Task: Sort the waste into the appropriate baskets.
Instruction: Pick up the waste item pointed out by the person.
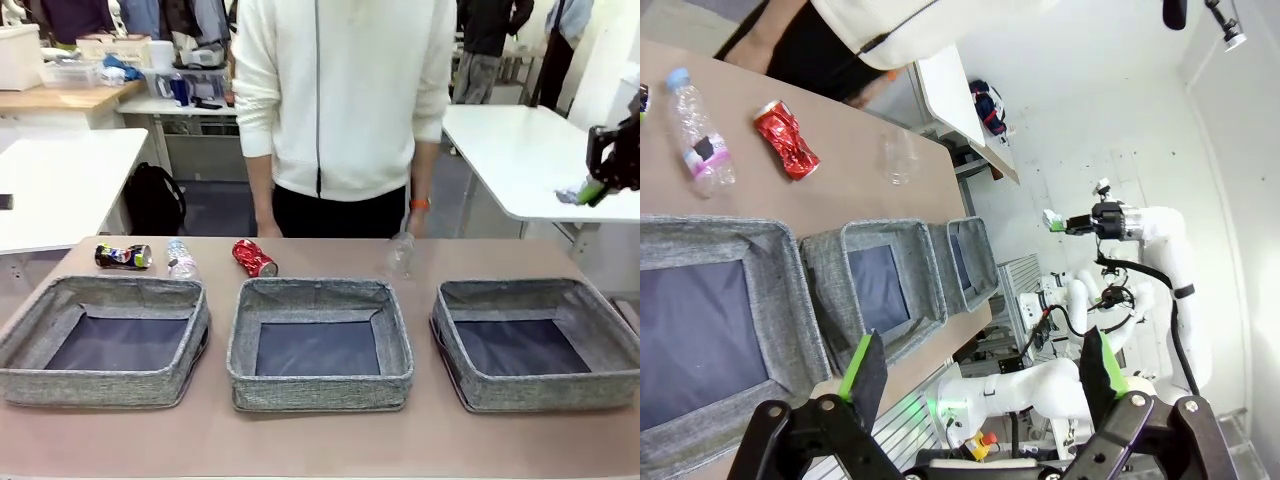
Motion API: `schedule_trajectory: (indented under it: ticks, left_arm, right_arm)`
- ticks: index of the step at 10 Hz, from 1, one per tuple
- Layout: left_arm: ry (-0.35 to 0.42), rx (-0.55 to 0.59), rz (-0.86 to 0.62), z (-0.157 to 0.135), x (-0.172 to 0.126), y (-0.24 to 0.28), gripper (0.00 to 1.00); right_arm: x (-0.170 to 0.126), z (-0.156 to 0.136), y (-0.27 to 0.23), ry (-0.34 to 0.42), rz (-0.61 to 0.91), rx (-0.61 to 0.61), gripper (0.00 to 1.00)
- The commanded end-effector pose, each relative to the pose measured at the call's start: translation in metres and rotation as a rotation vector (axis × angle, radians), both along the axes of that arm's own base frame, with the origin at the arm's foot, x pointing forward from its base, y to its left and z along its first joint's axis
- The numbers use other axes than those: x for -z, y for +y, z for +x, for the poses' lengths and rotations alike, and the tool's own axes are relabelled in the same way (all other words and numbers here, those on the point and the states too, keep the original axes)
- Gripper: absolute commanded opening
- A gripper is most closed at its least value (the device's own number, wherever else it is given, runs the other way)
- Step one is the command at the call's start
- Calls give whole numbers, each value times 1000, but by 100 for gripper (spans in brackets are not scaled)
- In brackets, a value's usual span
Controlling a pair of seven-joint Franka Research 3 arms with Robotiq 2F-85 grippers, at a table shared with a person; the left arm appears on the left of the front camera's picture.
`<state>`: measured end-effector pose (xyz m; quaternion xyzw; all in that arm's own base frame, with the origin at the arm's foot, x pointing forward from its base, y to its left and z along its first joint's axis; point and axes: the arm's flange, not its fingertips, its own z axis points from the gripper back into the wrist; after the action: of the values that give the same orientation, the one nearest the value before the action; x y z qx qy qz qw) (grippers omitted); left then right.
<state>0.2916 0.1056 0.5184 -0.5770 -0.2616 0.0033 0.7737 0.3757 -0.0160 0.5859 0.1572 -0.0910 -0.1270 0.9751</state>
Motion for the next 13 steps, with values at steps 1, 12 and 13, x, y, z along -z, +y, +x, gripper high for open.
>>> schedule_trajectory:
  ticks: [1,12,13]
  left_arm:
    - [-26,3,-9,2,-1,-1,100]
    - [-26,3,-9,2,-1,-1,100]
    - [-26,3,-9,2,-1,-1,100]
  right_arm:
    - [24,20,23,-23,-59,21,0]
    - [-196,-12,213,207,-330,107,7]
    - [-215,-14,252,217,-297,91,7]
